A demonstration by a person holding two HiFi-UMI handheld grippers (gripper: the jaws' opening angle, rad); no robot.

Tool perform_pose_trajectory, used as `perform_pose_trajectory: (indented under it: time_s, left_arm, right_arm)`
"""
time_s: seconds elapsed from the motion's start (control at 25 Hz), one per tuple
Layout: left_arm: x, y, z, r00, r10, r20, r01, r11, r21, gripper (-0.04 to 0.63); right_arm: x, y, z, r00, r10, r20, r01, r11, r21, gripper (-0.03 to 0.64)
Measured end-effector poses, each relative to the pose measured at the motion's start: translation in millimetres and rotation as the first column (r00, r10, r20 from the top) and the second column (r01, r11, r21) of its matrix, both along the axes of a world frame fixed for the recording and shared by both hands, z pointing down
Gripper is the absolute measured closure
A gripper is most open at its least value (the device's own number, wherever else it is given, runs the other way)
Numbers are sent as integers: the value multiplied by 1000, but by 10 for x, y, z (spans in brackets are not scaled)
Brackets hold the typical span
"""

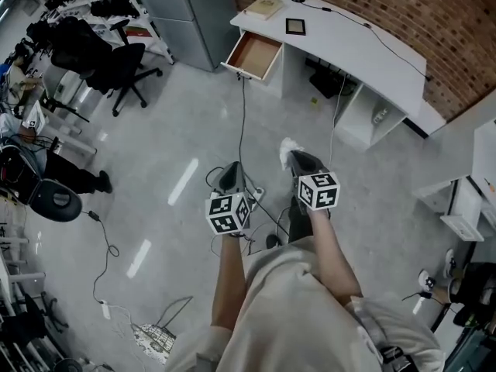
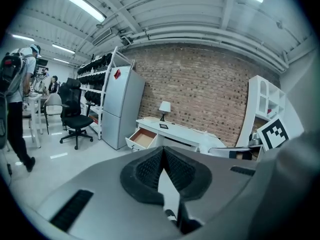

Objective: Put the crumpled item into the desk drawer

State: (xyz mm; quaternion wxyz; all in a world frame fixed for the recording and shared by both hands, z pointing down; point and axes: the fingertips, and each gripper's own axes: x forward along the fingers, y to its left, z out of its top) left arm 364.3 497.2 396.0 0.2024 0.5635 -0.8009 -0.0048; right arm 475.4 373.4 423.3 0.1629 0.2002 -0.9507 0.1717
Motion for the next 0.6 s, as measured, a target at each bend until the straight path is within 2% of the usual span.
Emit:
perform_pose_trajectory:
  time_s: [0.36, 0.6]
  left_arm:
    - [-499, -418, 131, 998, -68, -1, 68, 998, -17, 580]
    - [-921, -934, 267, 998, -59, -15, 58, 996, -65, 580]
  right_arm:
    - [-393, -557, 146, 999, -45, 7, 45, 999, -17, 591]
    - [-901, -1102, 260, 998, -68, 10, 69, 996, -52, 591]
